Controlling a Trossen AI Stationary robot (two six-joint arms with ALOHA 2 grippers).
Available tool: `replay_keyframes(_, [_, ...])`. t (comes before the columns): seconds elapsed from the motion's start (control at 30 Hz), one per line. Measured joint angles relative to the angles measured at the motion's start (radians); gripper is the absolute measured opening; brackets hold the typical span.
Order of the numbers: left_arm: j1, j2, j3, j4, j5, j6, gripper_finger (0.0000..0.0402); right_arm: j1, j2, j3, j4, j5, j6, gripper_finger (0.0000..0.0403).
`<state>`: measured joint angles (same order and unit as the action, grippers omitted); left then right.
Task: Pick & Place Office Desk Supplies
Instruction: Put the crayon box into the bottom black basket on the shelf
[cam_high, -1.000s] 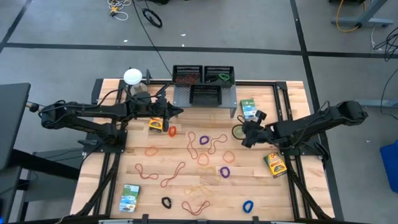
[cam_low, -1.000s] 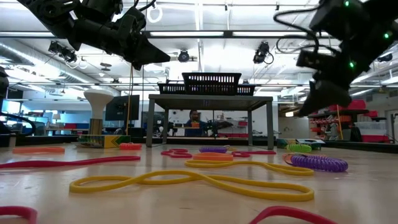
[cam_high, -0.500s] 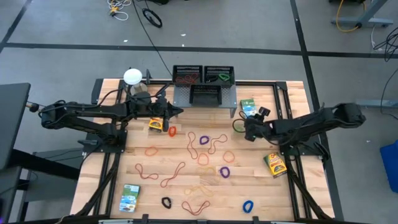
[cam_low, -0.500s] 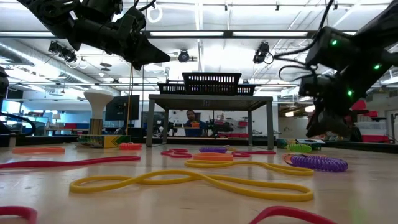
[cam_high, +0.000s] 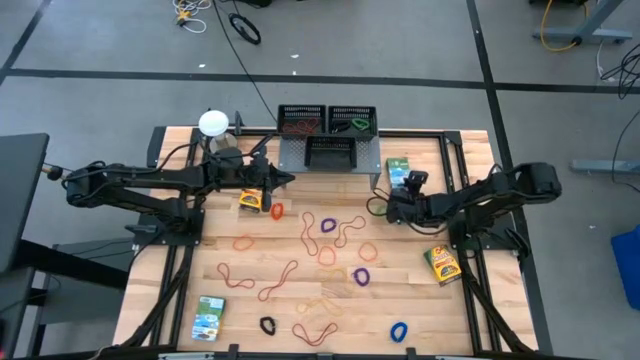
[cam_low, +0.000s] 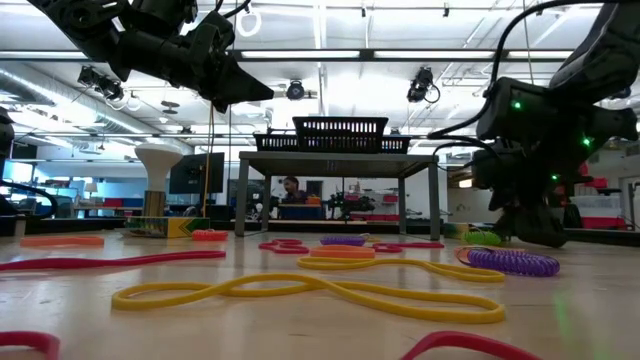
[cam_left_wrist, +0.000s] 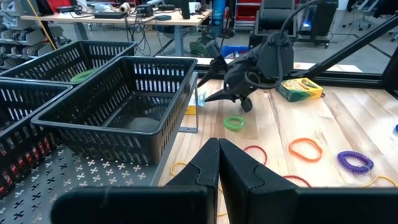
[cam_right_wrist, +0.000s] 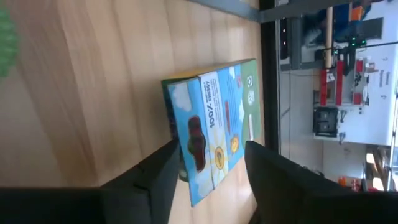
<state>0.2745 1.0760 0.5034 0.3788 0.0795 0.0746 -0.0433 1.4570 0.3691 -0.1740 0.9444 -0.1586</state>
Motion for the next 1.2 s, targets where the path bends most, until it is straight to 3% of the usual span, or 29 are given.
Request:
replay_keyframes(0.5, [0.0,0.0,0.0,-0.001,0.0,0.0,0.0013,0.0,0.002,0.006,0.077,-0.017,-0.063,0.001])
replay_keyframes(0.93, [0.0,0.0,0.0,-0.001,0.0,0.0,0.0013,0.001,-0.07,0.03,0.063,-0.025,-0.063,0.0006])
replay_keyframes(1.2, [0.0,0.0,0.0,-0.001,0.0,0.0,0.0013,0.001,-0.17,0.098,-0.056,-0.036,-0.04,0.0004])
